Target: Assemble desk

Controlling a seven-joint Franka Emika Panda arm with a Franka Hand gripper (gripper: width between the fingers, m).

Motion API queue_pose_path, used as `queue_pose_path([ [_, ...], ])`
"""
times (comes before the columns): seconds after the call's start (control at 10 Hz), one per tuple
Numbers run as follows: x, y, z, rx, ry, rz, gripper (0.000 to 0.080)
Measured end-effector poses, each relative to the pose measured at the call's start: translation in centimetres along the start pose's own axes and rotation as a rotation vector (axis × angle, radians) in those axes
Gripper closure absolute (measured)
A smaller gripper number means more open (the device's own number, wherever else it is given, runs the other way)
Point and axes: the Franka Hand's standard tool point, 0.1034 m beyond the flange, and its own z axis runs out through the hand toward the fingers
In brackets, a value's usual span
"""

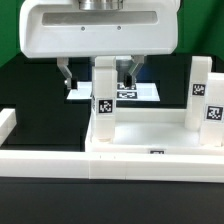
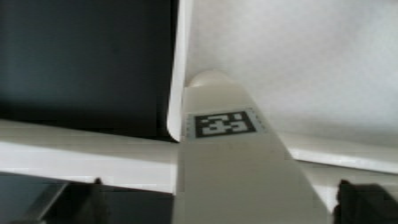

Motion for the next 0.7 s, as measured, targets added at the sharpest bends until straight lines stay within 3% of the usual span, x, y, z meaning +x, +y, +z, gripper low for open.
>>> queue_pose_path([
  [0.2,0.0,0.0,0.0,0.0,0.0,0.0,0.0472],
  [0.5,-0.01,0.01,0.01,0.0,0.0,0.021,0.0511],
  [0.7,0.0,0.03,0.01,0.006,0.001,0.196,0.0511],
])
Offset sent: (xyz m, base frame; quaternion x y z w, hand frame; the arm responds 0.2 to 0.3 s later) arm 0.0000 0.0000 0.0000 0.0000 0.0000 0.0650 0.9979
